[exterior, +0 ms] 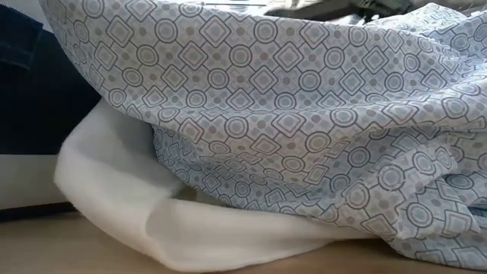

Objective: Pick & Place Cloths
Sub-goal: Put the light blue short pants into the gold wire basket

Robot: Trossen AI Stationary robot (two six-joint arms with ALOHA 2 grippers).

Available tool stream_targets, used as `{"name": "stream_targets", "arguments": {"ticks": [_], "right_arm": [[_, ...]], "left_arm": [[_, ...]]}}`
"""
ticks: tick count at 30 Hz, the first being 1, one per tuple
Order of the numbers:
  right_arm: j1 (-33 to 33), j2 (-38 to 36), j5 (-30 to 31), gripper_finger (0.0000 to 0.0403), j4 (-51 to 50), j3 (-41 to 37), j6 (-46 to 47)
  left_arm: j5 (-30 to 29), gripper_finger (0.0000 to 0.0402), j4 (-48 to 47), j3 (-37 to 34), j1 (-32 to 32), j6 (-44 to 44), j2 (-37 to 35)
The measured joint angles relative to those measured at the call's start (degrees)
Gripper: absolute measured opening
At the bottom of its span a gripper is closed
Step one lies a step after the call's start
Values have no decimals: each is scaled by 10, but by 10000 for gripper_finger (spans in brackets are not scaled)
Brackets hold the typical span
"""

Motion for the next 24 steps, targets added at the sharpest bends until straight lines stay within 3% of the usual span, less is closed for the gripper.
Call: {"name": "stream_targets", "arguments": {"ticks": [6, 8, 11, 16, 20, 24], "right_arm": [[18, 68, -21, 0, -1, 1, -15], [22, 71, 12, 0, -11, 11, -38], [7, 68, -41, 0, -18, 16, -32], [-4, 36, -46, 8, -39, 28, -25], [3, -9, -43, 53, -53, 28, -41], [15, -43, -43, 130, -54, 28, -45]], "left_arm": [[0, 4, 1, 0, 0, 0, 0], [0, 4, 3, 0, 0, 0, 0], [0, 4, 4, 0, 0, 0, 1], [0, 4, 5, 0, 0, 0, 6], [2, 4, 6, 0, 0, 0, 9], [2, 4, 7, 0, 0, 0, 11]]}}
